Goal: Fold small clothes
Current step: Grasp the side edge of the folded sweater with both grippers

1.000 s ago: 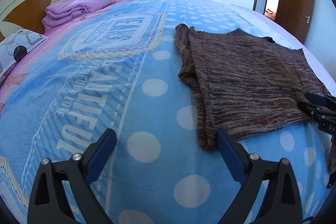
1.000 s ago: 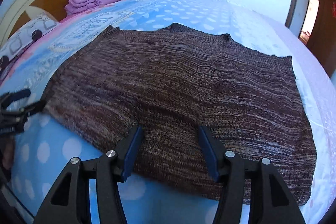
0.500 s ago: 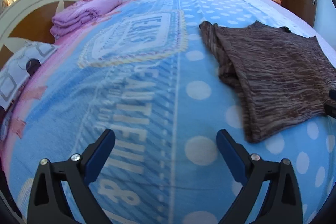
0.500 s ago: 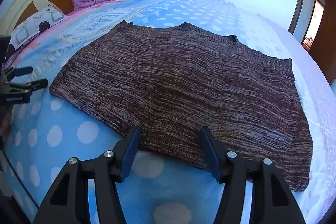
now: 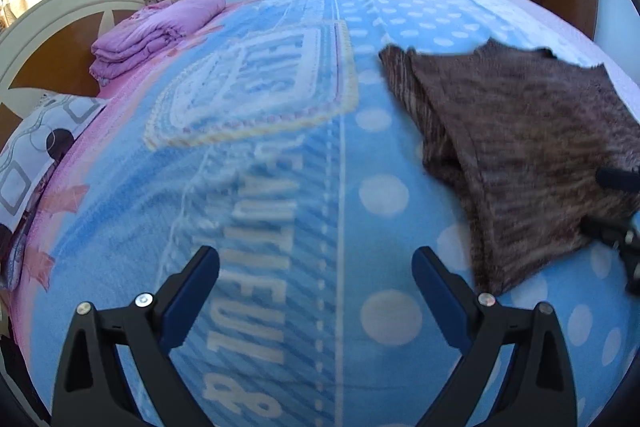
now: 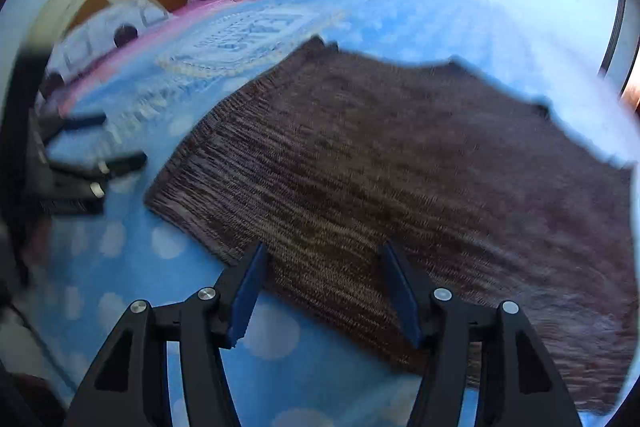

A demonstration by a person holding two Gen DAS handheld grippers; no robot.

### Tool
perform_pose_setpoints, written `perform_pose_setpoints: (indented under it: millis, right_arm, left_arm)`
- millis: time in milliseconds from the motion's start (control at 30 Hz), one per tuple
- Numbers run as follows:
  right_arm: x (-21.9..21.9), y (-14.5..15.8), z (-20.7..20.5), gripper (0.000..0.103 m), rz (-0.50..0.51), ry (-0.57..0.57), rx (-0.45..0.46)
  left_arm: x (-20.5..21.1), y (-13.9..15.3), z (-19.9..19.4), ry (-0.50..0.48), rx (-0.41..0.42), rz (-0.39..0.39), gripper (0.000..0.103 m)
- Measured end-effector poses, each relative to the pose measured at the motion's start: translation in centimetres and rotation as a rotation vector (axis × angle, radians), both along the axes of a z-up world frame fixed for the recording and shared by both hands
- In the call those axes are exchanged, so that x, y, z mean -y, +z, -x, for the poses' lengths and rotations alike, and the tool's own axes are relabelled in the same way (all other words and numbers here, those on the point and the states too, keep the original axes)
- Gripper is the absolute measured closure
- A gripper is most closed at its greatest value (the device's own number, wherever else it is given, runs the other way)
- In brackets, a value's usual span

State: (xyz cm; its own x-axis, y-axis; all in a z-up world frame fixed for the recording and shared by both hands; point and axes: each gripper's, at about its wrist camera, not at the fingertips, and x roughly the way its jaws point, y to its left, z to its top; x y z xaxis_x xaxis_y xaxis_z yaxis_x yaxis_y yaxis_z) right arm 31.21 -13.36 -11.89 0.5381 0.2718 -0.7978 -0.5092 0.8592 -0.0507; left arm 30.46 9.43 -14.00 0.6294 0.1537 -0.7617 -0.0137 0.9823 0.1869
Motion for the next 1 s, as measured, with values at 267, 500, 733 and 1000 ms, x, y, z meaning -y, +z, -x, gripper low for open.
perform_pose_setpoints:
  millis: [267, 500, 733, 1000]
  right_arm:
    - [-4.7, 1.0, 3.4, 0.043, 0.076, 0.148, 0.128]
    - [-8.8, -0.3, 4.4, 0.043, 0.178, 0.225, 0.189]
    - [-9.5, -1.0, 4.1, 0.047, 0.187, 0.186, 0.211]
    - [-9.7, -1.2, 4.0, 0.092, 0.170, 0.200, 0.194]
  left_arm:
    - [-2.0, 2.5, -4.1, 0.002, 0.079, 0.131, 0.003]
    - [-0.5, 2.4, -8.1, -0.054, 0.059, 0.310, 0.004]
    - [1.8, 0.2, -12.3, -0.083, -0.048, 0.441, 0.016]
    - [2.8, -1.2, -15.3, -0.099, -0.096, 0.438, 0.075]
